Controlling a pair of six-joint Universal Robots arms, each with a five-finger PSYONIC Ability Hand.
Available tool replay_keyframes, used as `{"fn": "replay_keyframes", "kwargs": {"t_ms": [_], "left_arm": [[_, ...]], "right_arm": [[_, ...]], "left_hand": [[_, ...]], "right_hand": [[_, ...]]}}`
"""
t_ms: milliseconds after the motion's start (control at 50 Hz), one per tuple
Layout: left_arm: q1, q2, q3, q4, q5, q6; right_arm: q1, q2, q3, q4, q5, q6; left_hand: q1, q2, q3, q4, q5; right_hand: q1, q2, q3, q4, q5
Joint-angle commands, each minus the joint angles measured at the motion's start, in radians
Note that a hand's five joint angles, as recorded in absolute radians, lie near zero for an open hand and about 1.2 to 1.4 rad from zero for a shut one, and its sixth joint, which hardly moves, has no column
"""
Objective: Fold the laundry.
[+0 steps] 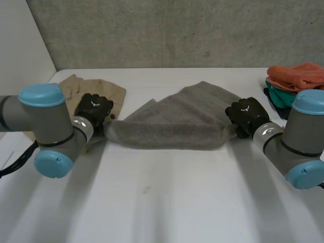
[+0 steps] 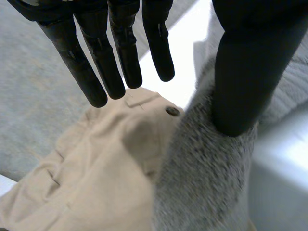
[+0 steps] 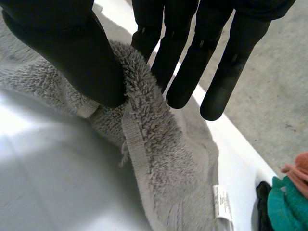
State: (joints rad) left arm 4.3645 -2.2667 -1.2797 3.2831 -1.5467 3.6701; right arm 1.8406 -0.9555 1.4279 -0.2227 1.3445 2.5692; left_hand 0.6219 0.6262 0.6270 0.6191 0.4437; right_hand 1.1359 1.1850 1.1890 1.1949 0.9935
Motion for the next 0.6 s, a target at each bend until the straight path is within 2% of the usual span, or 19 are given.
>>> {"fn": "replay_keyframes", "kwargs": {"t_ms": [20,60,140,220,320,400,480,600], "left_arm": [[0.001,-0.077,0.062,-0.074,0.008,0.080],[0.004,-0.068,0.072,-0.091,0.004,0.082],[0.006,0.024,0.062,-0.117,0.005,0.047],[-0.008,0.186,-0.001,-0.126,0.036,-0.057],[-0.010,0.468,-0.067,-0.134,0.091,-0.209],[-0.007,0.617,-0.061,-0.151,0.112,-0.275],[0.009,0.647,0.008,-0.210,0.106,-0.288],[0.035,0.517,0.108,-0.278,0.097,-0.283]], "right_arm": [[0.003,0.000,-0.009,-0.021,0.016,0.022],[0.005,-0.005,-0.006,-0.020,0.021,0.022],[0.009,-0.029,0.002,-0.015,0.039,0.022],[0.014,-0.127,0.003,0.006,0.053,0.012],[0.002,-0.316,-0.015,0.097,0.044,0.003],[-0.008,-0.425,-0.069,0.163,0.025,0.019],[-0.006,-0.470,-0.148,0.238,0.010,0.037],[0.020,-0.381,-0.270,0.302,0.018,0.045]], "left_hand": [[0.444,0.440,0.439,0.447,0.448],[0.773,0.768,0.768,0.775,0.776],[0.774,0.770,0.769,0.777,0.778],[0.774,0.770,0.769,0.777,0.778],[0.774,0.770,0.769,0.777,0.778],[0.774,0.770,0.769,0.777,0.778],[0.774,0.770,0.769,0.777,0.778],[0.774,0.770,0.769,0.777,0.778]], "right_hand": [[0.260,0.211,0.207,0.201,0.228],[0.260,0.211,0.207,0.201,0.228],[0.260,0.211,0.207,0.201,0.228],[0.260,0.211,0.207,0.201,0.228],[0.260,0.211,0.207,0.201,0.228],[0.260,0.211,0.207,0.201,0.228],[0.260,0.211,0.207,0.201,0.228],[0.260,0.211,0.207,0.201,0.228]]}}
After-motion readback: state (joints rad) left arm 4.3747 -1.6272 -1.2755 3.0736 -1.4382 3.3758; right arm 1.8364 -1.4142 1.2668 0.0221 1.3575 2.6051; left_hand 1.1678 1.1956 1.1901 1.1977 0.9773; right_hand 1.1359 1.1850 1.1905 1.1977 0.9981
